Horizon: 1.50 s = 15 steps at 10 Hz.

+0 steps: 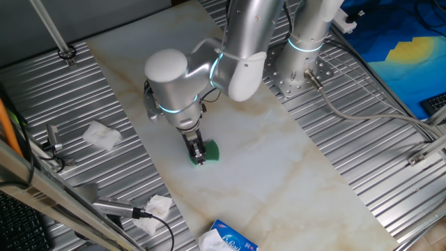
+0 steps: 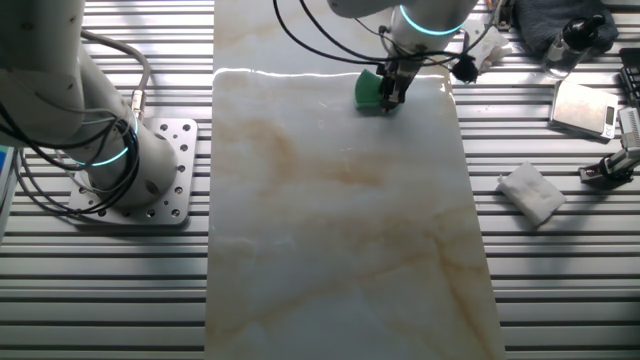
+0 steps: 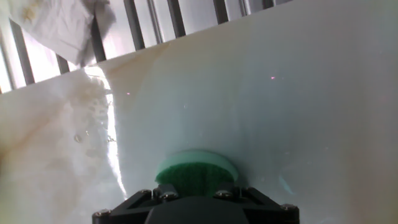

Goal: Clean the tabletop with a sponge

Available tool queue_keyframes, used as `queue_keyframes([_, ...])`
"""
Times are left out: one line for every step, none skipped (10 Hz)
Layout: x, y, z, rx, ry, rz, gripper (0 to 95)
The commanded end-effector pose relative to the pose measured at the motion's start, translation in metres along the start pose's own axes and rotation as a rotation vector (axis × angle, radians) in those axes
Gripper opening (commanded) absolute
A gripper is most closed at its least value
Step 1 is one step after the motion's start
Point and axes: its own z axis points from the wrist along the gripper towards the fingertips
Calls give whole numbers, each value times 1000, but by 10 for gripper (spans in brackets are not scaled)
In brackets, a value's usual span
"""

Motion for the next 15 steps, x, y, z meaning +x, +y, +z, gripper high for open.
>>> queue_keyframes([-4, 1, 2, 17, -6, 0, 380])
queue_keyframes([-5, -1, 1, 56, -8, -22, 380])
queue_keyframes([-6, -3, 0, 61, -7, -32, 380])
queue_keyframes([-8, -5, -1, 55, -9, -35, 380])
queue_keyframes([-10, -6, -1, 57, -12, -39, 380])
queue_keyframes([-13, -8, 0, 59, -16, -47, 380])
queue_keyframes([-15, -12, 2, 61, -19, -57, 380])
queue_keyframes([-17, -16, 2, 60, -17, -65, 380])
queue_keyframes([-18, -19, 1, 53, -13, -67, 380])
queue_keyframes([-18, -19, 1, 47, -15, -67, 380])
queue_keyframes([-19, -20, 0, 52, -16, -71, 380])
queue_keyframes([-20, -23, -2, 53, -13, -78, 380])
queue_keyframes([-21, -25, -3, 54, -12, -83, 380])
queue_keyframes([-22, -28, -4, 56, -13, -90, 380])
queue_keyframes([-23, -29, -5, 59, -13, -91, 380])
